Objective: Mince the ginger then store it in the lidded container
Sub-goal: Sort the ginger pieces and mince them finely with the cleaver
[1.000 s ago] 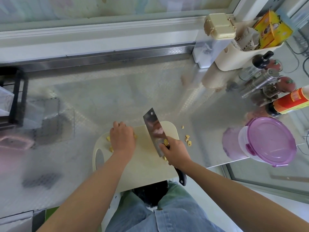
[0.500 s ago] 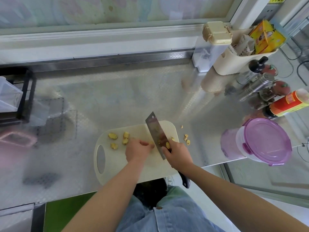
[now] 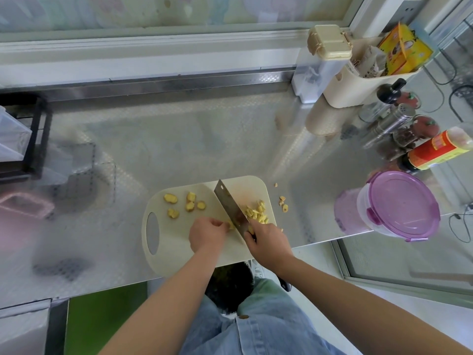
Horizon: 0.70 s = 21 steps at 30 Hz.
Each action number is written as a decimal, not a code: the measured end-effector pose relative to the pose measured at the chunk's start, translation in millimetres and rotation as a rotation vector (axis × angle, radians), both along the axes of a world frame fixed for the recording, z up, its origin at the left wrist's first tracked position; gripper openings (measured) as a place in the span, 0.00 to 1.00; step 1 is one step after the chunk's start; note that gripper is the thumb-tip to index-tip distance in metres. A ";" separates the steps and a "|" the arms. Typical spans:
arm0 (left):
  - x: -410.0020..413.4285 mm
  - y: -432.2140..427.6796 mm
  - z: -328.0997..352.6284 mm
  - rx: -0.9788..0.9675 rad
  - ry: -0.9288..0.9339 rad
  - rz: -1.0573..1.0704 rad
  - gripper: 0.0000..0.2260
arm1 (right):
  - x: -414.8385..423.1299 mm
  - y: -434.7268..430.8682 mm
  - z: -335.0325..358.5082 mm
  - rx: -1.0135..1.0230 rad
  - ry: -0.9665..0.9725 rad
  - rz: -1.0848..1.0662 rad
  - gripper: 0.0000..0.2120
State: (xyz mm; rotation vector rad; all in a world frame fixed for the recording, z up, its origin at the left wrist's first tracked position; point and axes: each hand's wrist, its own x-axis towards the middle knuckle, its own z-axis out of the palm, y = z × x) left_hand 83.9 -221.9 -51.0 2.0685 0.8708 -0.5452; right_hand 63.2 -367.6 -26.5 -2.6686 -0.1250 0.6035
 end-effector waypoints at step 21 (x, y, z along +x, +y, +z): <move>2.7 -4.9 -0.1 -0.010 0.067 0.015 0.08 | 6.9 5.6 9.9 -0.030 0.015 0.007 0.08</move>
